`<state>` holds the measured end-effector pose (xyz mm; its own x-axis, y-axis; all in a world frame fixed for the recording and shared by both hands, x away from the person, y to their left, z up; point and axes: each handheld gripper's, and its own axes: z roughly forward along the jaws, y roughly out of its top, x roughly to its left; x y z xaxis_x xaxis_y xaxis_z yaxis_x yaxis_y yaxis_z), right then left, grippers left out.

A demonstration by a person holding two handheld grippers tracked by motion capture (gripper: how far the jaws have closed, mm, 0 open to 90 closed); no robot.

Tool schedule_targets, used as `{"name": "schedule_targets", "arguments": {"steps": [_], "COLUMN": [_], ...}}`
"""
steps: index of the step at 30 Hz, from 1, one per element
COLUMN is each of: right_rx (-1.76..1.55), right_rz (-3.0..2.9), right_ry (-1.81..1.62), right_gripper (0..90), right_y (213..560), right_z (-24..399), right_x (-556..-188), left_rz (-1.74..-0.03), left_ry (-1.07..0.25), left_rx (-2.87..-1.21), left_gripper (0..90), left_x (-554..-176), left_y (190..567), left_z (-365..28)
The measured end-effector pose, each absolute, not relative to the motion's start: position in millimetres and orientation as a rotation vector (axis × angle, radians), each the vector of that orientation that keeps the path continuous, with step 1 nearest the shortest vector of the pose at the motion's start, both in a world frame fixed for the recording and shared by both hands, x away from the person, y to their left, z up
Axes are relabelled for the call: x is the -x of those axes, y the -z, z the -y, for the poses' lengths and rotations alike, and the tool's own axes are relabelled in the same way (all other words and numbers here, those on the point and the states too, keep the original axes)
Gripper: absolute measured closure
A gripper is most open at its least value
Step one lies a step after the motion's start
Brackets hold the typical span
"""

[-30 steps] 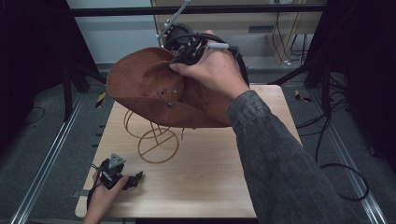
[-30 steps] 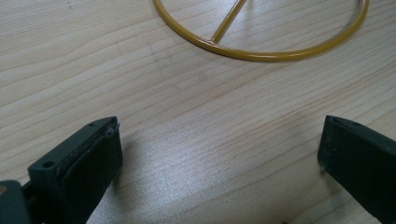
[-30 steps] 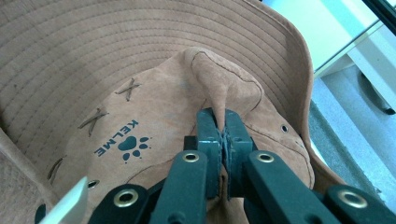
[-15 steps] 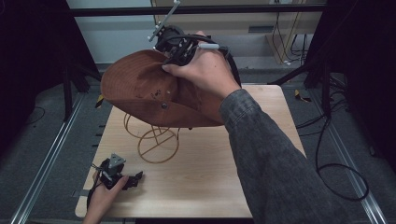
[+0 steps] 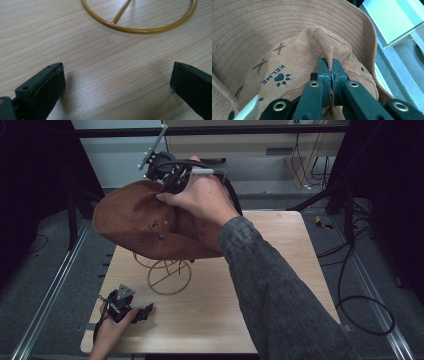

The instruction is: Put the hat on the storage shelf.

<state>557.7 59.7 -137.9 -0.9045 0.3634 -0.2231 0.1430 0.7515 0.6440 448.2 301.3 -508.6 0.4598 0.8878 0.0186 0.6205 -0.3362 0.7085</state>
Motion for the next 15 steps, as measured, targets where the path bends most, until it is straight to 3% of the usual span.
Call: {"name": "schedule_targets", "arguments": {"steps": [15], "right_rx": [-0.364], "right_rz": [-2.617], "right_ry": [-0.937], "right_gripper": [88.2], "right_y": [144.2], "right_z": [-77.7], "right_x": [-559.9], "left_rz": [-1.251], "left_ry": [-0.538], "left_rx": [-2.079], "left_gripper": [0.0], "left_x": [-448.2], "left_y": [508.3], "left_z": [-301.4]}}
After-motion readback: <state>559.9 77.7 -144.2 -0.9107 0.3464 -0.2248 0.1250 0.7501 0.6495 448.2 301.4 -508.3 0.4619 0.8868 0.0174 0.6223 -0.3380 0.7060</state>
